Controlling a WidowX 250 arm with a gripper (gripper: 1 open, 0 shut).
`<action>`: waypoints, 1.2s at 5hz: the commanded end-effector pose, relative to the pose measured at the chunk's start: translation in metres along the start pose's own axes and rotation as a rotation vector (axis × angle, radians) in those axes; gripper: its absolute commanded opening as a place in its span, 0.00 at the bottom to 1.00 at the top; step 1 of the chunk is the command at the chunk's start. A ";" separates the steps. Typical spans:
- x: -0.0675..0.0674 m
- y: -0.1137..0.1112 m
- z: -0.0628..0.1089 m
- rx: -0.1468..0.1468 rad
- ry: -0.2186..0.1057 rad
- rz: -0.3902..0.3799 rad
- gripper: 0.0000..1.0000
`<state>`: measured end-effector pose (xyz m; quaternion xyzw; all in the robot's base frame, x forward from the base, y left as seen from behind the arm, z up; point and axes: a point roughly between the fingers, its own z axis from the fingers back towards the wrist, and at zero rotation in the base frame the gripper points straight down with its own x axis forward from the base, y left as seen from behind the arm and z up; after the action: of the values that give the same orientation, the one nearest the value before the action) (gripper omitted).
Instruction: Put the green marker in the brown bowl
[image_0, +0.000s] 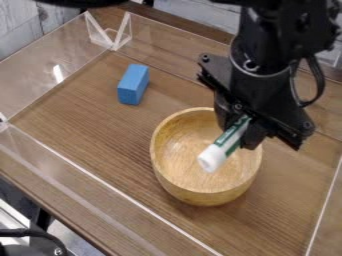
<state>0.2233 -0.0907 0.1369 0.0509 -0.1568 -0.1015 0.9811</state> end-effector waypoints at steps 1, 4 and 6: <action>0.012 0.002 0.018 -0.006 -0.065 0.032 0.00; 0.009 -0.002 0.027 0.001 -0.091 0.077 0.00; 0.003 -0.006 0.032 0.010 -0.099 0.087 0.00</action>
<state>0.2113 -0.0978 0.1551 0.0523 -0.1877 -0.0634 0.9788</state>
